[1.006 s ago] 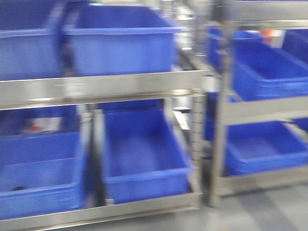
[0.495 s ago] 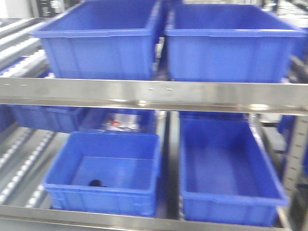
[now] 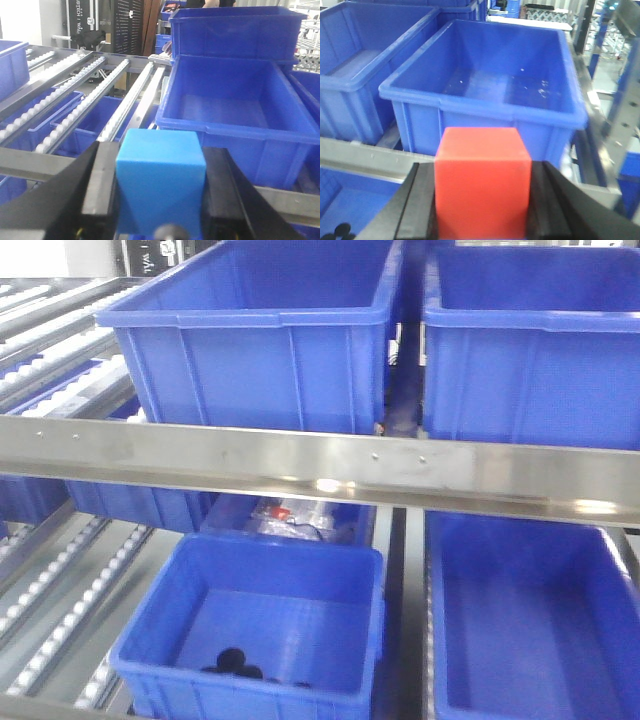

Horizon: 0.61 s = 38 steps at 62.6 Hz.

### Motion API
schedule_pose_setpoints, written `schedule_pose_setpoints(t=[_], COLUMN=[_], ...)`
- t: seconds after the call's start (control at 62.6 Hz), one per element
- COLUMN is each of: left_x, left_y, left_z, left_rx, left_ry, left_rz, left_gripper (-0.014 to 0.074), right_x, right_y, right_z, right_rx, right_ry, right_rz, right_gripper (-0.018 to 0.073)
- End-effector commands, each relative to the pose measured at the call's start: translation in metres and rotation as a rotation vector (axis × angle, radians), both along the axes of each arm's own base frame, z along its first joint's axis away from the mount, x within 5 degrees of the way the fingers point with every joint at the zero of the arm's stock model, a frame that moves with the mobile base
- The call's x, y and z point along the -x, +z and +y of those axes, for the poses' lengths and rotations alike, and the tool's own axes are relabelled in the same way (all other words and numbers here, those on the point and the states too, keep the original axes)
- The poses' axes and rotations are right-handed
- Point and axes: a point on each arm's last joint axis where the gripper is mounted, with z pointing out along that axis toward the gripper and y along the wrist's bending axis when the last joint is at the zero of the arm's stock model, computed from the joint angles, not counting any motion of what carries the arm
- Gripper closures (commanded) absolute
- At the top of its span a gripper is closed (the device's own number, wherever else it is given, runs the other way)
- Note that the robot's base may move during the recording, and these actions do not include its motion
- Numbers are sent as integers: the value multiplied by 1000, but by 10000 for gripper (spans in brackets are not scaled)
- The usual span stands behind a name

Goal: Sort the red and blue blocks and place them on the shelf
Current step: 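Drive the base up close to the shelf bins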

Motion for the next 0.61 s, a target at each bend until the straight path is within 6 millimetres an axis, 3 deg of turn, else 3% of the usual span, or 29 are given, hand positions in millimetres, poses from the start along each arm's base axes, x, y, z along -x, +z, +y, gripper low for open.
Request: schedule_pose_setpoints(t=[0.0, 0.591], left_x=[1, 1], left_y=[17, 17], left_z=[1, 1], left_rx=[23, 23], left_ry=[10, 10], left_rz=[-111, -111], left_gripper=[472, 472], right_x=[1, 1], right_y=[18, 18], right_z=[0, 0], right_rx=[12, 12], right_ry=[-4, -4], right_rz=[-121, -121], right_gripper=[511, 511])
